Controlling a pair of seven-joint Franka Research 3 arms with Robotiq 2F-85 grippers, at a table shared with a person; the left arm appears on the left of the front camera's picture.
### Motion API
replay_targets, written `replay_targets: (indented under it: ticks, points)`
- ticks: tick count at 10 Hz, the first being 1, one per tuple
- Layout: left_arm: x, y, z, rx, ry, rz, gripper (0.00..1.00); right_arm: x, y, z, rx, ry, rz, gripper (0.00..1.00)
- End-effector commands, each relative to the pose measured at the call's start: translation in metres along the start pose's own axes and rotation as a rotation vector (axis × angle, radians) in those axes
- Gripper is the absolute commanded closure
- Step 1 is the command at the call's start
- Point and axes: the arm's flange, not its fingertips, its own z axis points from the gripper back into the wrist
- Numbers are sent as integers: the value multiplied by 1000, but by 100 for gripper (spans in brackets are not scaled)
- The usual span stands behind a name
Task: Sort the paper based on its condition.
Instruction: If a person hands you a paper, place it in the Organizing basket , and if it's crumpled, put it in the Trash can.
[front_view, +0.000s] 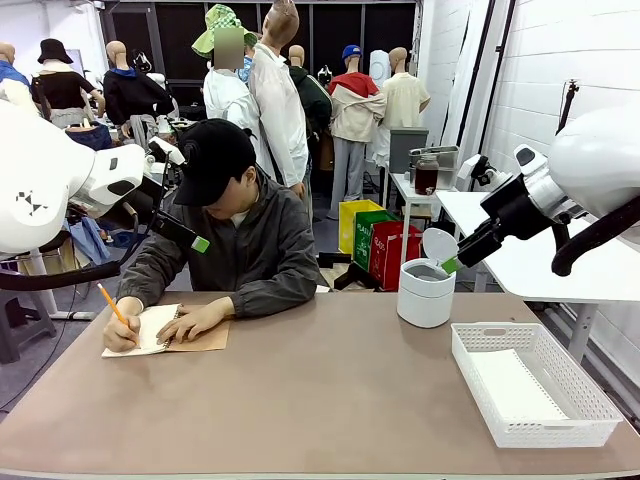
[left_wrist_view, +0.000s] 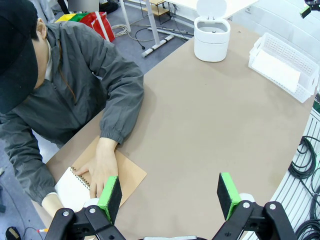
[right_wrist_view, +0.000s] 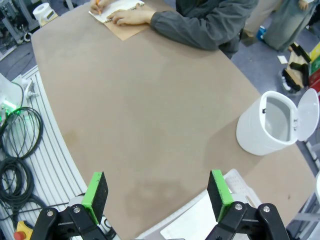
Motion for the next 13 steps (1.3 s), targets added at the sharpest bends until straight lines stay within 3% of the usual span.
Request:
replay_targets:
  ticks: [1,13]
  points:
    - [0,1,1,-7,4,4,0,1,0,0,4,3,5,0]
    - [0,1,1,-7,4,4,0,1,0,0,4,3,5,0]
